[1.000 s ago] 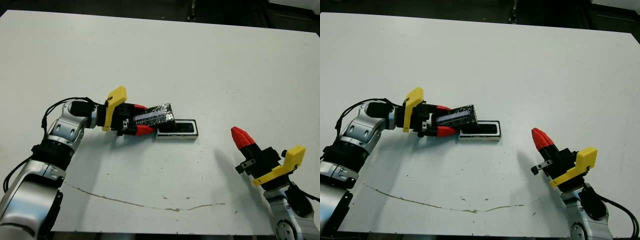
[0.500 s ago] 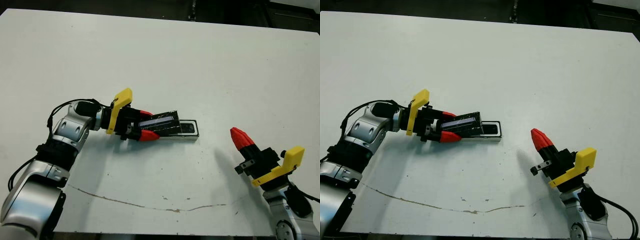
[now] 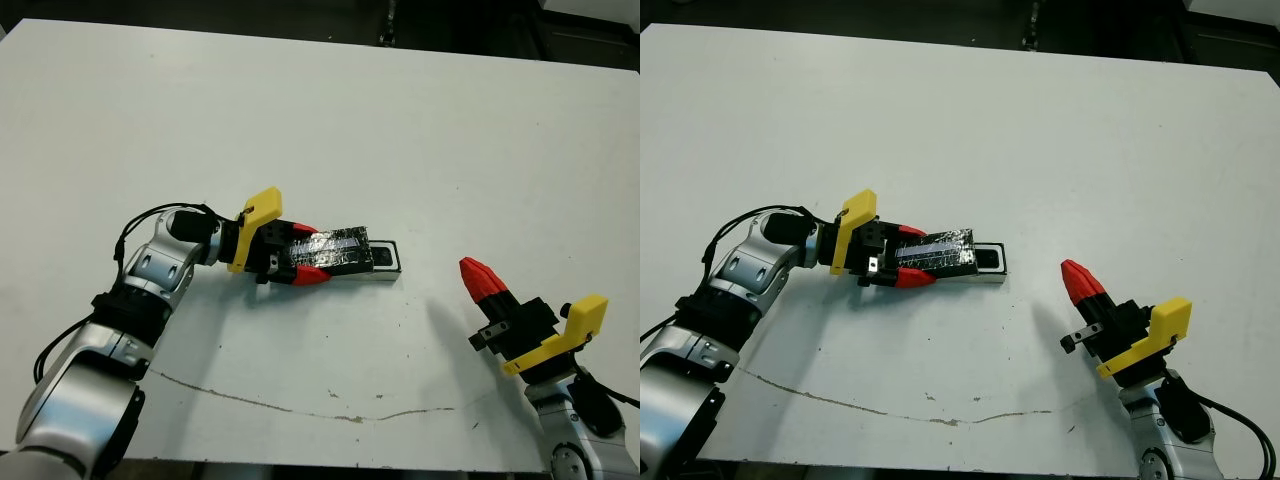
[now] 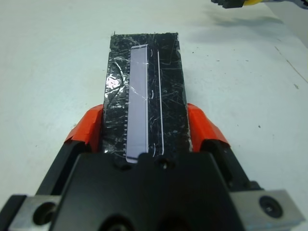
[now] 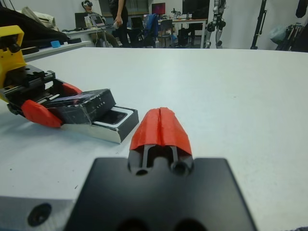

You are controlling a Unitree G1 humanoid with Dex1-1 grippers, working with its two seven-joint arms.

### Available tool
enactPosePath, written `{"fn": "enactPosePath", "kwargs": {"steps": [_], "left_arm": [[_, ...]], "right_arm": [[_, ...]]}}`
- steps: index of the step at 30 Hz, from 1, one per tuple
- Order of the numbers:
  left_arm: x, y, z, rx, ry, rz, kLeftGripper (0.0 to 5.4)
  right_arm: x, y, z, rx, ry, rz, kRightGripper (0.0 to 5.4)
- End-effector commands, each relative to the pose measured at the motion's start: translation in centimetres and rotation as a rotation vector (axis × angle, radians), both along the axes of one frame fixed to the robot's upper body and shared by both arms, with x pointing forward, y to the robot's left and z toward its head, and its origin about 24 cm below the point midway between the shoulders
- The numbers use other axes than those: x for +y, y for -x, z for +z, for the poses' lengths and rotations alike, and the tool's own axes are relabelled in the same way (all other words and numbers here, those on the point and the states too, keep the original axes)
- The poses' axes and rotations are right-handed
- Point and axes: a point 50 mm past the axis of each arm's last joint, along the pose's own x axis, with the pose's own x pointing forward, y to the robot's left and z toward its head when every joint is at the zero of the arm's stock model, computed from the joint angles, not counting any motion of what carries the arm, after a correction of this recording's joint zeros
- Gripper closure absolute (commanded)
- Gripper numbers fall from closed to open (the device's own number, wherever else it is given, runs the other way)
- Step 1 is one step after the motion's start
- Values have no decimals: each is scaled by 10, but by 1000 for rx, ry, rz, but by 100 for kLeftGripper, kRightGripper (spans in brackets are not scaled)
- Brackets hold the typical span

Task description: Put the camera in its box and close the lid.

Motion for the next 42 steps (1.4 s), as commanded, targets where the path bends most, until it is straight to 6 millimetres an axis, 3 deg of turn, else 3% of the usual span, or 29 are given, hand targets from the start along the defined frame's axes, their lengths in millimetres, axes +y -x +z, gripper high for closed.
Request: {"fn": "enactPosePath", "kwargs": {"steps": [1,15,31,36,42], "left_arm": [[-27,16,-34,119,-78,-93,224],[-53,12,-35,179,-133,-200,224],[-89,8,-28,114,-192,-320,224],[-99,7,-31,136,-172,-234,224],[-111,7,-35,96,-189,-105,159]], "right_arm": [[-3,1,-1,4,11,-17,540],[-5,0,2,-4,16,-25,540],[-16,0,11,-38,-7,-59,540],[-21,0,16,-63,-19,-70,540],[-27,1,21,-90,-19,-82,540]]}}
